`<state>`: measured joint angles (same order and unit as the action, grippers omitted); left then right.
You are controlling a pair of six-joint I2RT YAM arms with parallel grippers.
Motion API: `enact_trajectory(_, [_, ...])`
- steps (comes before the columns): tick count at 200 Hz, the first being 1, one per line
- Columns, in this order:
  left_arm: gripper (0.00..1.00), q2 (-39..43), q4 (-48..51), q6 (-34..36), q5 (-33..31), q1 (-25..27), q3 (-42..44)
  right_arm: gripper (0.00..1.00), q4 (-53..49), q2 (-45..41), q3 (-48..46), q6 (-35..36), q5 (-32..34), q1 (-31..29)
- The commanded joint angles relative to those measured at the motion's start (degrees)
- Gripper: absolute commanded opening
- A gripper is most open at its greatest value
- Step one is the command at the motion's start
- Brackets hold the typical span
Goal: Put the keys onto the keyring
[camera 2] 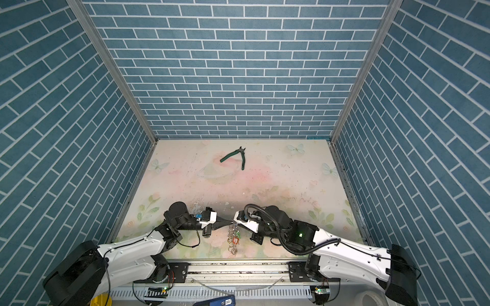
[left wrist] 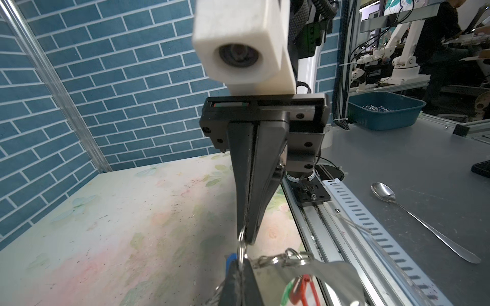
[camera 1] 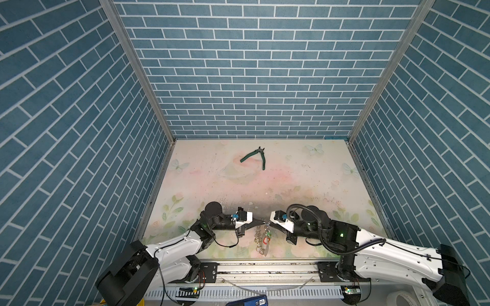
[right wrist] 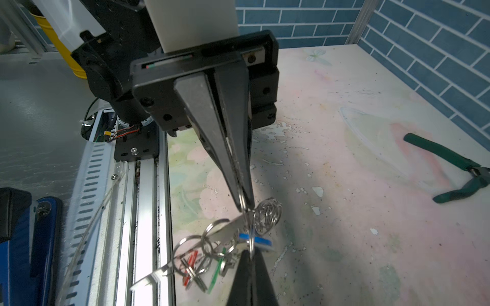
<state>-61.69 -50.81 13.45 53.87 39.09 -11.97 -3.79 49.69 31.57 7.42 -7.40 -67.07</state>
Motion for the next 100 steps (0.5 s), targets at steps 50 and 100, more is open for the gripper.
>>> enact_trajectory(50, [0.00, 0.63, 3.92, -0.39, -1.74, 0.02, -3.48, 0.00, 1.54, -0.42, -2.29, 0.56, 6.57, -0.40])
enact_trajectory(100, [0.00, -1.16, 10.08, -4.34, -1.54, 0.02, -7.23, 0.00, 4.99, -0.49, -3.32, 2.14, 10.39, -0.74])
